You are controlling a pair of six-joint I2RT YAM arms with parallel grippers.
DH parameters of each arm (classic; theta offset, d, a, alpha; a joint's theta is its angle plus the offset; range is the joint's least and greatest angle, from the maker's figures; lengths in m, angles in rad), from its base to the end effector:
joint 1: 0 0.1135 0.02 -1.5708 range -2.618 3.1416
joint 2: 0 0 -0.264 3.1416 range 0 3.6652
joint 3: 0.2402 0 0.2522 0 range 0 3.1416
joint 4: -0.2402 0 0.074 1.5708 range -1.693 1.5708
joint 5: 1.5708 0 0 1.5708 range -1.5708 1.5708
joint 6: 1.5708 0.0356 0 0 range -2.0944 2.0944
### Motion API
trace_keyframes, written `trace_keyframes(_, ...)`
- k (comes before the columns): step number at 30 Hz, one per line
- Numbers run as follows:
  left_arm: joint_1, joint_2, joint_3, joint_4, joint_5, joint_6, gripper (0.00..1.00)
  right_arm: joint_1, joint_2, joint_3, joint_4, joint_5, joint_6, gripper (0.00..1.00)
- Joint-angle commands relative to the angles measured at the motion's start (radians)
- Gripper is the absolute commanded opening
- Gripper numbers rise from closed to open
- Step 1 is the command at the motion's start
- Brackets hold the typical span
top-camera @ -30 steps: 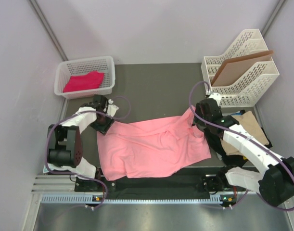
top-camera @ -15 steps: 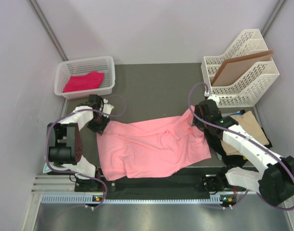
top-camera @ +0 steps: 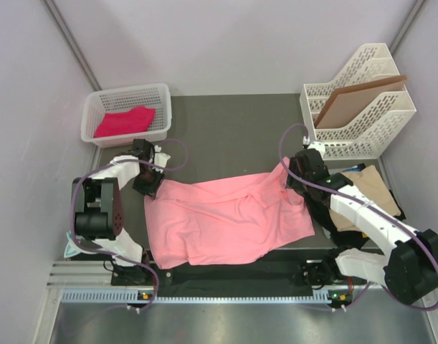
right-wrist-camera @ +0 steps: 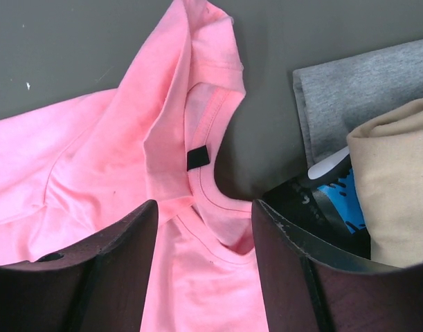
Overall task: Fold and stack the t-shirts
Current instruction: Flatten out the tshirt
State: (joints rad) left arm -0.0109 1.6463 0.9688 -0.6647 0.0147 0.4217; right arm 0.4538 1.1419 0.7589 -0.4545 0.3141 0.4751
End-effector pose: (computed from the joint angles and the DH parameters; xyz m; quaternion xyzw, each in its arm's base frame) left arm 0.2932 -0.0037 0.1632 0.2140 0.9701 0.0161 0.1131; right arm 0.2134 0.0918 0.2376 0.0659 0.9214 0.0281 0.3820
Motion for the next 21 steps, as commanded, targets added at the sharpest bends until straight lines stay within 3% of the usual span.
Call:
trace_keyframes(1,0.003,0.024,0.016,0.059,0.022,-0.009,0.44,-0.012,0.009,-0.006,0.034,-0.003,0.008,0.56)
trace_keyframes(11,0.003,0.007,0.019,0.056,0.024,-0.001,0.17,-0.01,0.074,-0.058,0.086,-0.009,0.02,0.59)
trace_keyframes(15,0.003,0.001,0.015,0.054,0.021,0.002,0.04,-0.01,0.113,-0.047,0.099,-0.041,0.019,0.52)
trace_keyframes(21,0.005,-0.006,0.004,0.053,0.027,0.0,0.01,0.006,0.107,-0.027,0.119,-0.082,0.017,0.5)
